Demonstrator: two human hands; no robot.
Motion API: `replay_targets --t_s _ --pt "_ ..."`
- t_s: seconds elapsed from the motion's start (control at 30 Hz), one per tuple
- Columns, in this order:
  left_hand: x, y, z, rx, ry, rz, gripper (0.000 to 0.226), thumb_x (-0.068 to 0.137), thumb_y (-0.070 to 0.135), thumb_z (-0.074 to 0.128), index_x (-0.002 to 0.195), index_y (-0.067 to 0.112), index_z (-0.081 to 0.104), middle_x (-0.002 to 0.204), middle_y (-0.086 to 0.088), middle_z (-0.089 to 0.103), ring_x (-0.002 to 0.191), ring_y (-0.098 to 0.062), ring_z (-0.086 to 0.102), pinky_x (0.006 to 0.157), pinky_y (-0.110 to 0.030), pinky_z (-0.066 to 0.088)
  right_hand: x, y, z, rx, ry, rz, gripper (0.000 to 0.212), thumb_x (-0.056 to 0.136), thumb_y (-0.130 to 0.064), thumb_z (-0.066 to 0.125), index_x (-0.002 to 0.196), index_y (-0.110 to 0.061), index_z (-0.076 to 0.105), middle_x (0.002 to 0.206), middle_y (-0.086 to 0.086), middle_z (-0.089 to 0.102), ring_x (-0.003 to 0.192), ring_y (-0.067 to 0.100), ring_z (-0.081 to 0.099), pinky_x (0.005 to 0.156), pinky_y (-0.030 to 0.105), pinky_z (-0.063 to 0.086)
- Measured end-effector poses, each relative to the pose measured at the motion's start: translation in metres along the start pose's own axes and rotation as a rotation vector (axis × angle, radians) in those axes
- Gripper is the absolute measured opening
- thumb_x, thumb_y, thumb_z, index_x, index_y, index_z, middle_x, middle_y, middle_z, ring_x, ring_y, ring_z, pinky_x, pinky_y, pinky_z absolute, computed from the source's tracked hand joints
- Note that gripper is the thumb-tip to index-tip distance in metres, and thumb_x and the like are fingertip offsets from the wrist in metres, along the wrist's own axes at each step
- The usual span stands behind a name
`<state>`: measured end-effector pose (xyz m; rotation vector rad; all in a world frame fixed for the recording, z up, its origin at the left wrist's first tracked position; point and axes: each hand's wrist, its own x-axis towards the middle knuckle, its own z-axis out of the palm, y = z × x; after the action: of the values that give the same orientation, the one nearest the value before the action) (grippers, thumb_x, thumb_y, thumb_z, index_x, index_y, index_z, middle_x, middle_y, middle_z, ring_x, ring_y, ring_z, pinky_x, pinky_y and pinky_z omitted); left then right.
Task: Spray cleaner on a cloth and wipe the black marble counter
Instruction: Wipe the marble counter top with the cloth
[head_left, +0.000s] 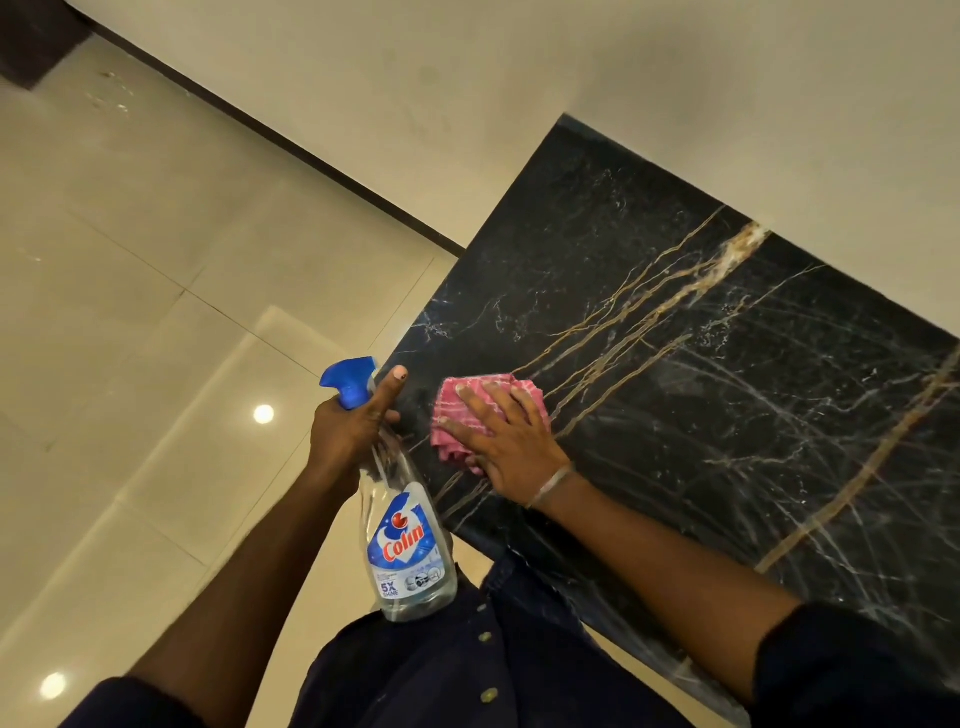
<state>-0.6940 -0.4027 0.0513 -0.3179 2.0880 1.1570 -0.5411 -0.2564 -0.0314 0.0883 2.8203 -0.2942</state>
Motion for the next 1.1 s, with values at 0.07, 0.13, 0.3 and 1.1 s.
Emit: replay_targets --t_s 0.07,0.13,0.3,1.1 --pt "0.000 -0.005 -0.002 -0.005 0.016 -0.013 0.055 0.081 0.056 0.067 0.100 0.004 0.061 0.083 -0.009 0.068 0.077 -0.024 0.066 0.080 -0.042 0.056 0.032 -0.013 -0.006 0.006 -0.024 -0.016 0.070 0.091 -0.046 0.050 0.152 -0.044 0.015 0.164 0.005 0.007 0.148 0.037 0.008 0.119 0.055 0.000" --pt "-0.002 -0.007 -0.004 0.004 0.038 -0.021 0.047 0.081 0.055 0.068 0.093 0.011 0.058 0.088 -0.011 0.067 0.083 -0.027 0.066 0.082 -0.043 0.056 0.061 -0.025 -0.013 0.003 -0.042 -0.026 0.074 0.092 -0.046 0.054 0.152 -0.045 0.010 0.164 0.004 0.001 0.149 0.037 0.003 0.118 0.055 -0.004" --pt "-0.005 -0.007 -0.006 0.026 0.040 -0.012 0.042 0.083 0.053 0.068 0.090 0.013 0.058 0.089 -0.012 0.067 0.087 -0.030 0.067 0.076 -0.039 0.056 0.075 -0.032 -0.022 -0.048 -0.041 -0.073 0.070 0.095 -0.044 0.051 0.153 -0.043 0.011 0.164 0.003 0.001 0.150 0.035 0.002 0.117 0.051 -0.008" --pt "-0.020 -0.005 0.003 0.007 0.064 0.019 0.059 0.080 0.058 0.069 0.104 0.004 0.064 0.098 -0.017 0.071 0.091 -0.031 0.069 0.089 -0.050 0.056 0.059 -0.062 -0.011 -0.079 -0.088 -0.146 0.073 0.096 -0.054 0.041 0.155 -0.029 0.005 0.164 0.002 0.001 0.150 0.032 0.002 0.118 0.051 -0.007"
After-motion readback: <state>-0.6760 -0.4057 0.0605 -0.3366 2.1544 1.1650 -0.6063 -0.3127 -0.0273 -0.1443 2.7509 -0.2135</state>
